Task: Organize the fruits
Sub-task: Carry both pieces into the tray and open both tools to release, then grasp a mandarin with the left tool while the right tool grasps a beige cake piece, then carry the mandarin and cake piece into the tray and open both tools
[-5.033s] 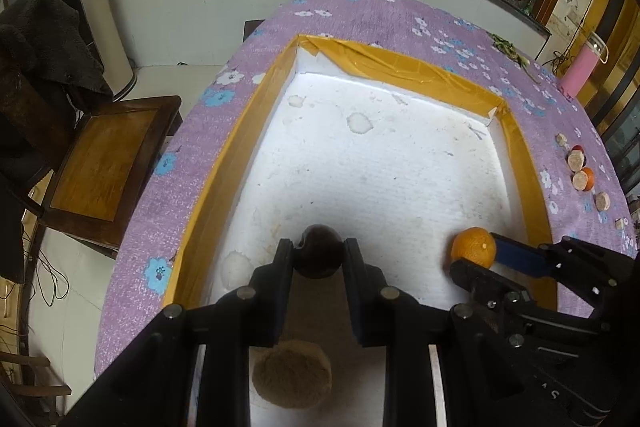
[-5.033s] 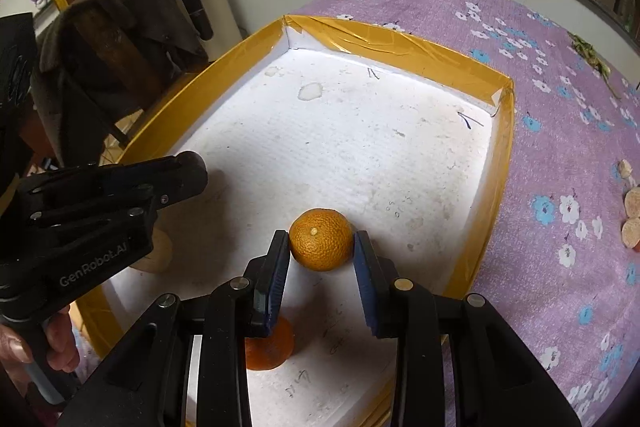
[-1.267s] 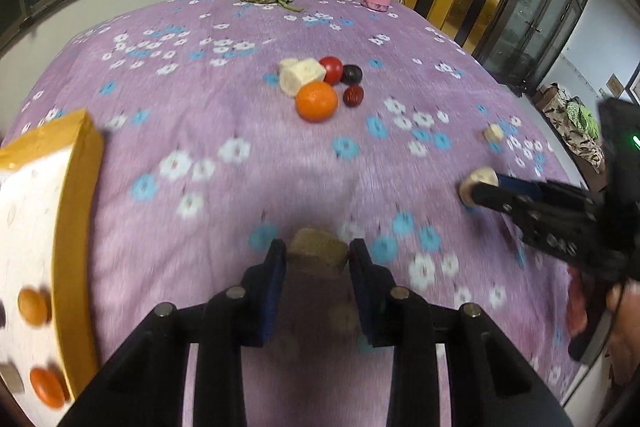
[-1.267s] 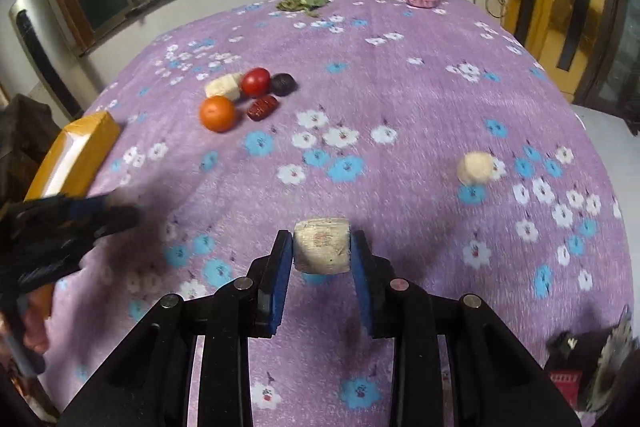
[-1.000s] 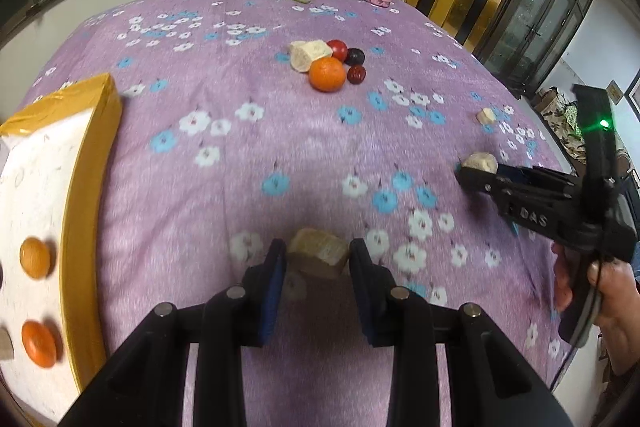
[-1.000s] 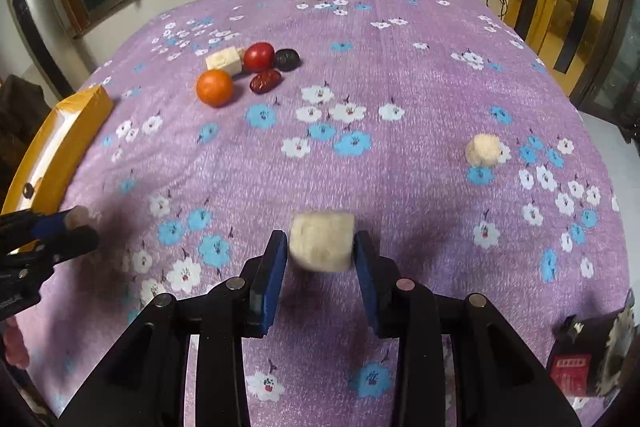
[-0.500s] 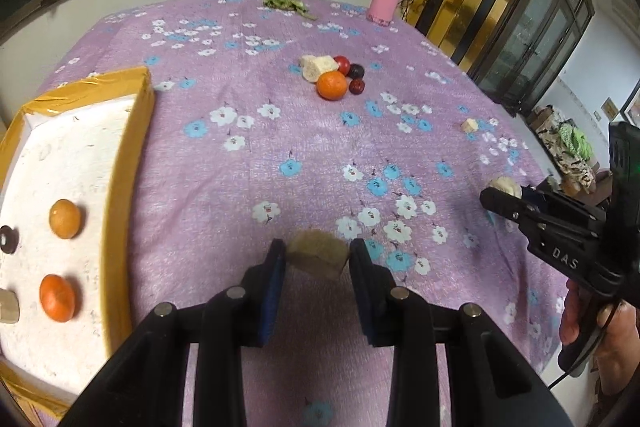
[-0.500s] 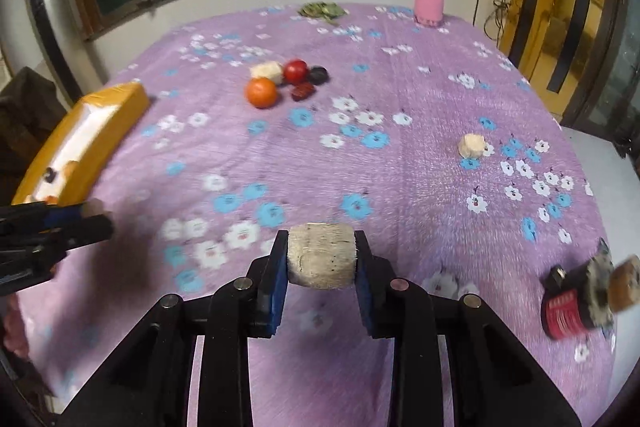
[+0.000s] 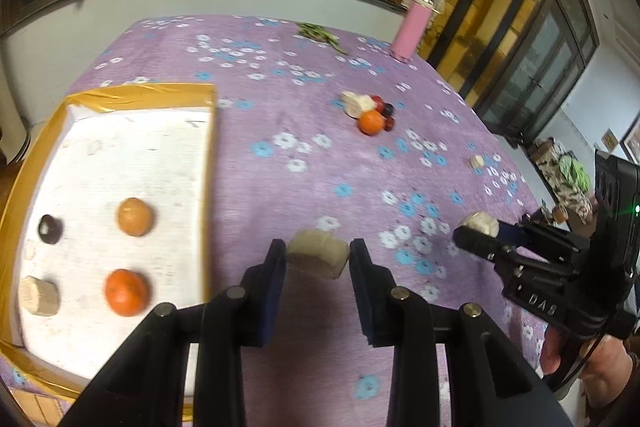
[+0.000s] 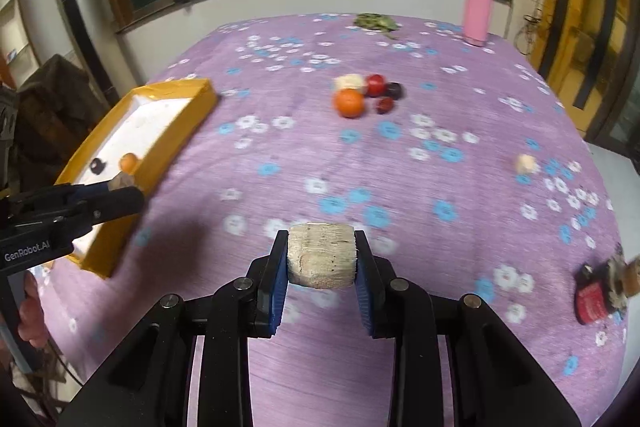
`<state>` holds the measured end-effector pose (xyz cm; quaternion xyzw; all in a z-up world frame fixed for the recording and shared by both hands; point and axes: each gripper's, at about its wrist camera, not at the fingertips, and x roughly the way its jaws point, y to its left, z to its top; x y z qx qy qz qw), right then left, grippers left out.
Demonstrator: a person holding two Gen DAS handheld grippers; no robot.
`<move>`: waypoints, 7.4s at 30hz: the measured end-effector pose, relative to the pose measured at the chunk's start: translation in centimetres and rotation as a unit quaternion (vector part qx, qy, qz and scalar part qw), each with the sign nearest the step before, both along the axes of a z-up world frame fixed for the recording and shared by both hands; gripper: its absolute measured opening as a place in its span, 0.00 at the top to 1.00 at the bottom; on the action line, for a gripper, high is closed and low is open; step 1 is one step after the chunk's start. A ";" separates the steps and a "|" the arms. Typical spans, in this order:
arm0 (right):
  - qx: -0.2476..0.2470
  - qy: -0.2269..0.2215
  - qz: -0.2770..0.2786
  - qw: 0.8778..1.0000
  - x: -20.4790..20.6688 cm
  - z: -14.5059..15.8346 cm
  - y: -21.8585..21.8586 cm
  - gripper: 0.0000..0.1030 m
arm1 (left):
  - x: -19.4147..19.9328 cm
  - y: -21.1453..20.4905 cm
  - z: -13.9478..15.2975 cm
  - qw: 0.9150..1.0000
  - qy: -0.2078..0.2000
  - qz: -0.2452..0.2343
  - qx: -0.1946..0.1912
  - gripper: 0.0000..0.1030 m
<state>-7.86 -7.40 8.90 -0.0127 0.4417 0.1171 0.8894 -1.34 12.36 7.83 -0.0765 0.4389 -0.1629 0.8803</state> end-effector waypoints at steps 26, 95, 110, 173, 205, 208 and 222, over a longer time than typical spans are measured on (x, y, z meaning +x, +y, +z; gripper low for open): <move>0.020 0.031 0.132 0.991 9.6 -1.6 21.3 0.73 | 5.2 17.8 -2.1 0.989 0.024 0.135 0.046 0.66; -0.022 0.018 0.139 0.990 1.4 -1.0 14.5 0.45 | -1.2 12.7 -0.4 0.970 -0.005 0.220 0.107 0.11; -0.015 0.006 -0.039 0.999 2.5 -1.6 -1.8 0.40 | 0.2 1.4 -0.3 0.986 0.007 0.129 0.107 0.11; -0.013 0.004 -0.067 0.998 0.9 -2.9 -8.2 0.77 | 3.3 -6.6 -0.7 0.997 0.005 0.042 0.057 0.63; 0.049 0.026 0.098 0.994 11.2 -0.7 19.6 0.77 | 5.6 18.9 -0.7 0.977 0.017 0.197 0.074 0.63; 0.051 0.037 0.095 0.993 13.0 -1.6 21.0 0.77 | 7.6 19.1 -1.0 0.979 0.023 0.190 0.076 0.63; 0.012 0.068 0.099 0.993 17.2 -4.8 23.6 0.77 | 13.5 18.4 -4.6 0.980 0.067 0.169 0.080 0.63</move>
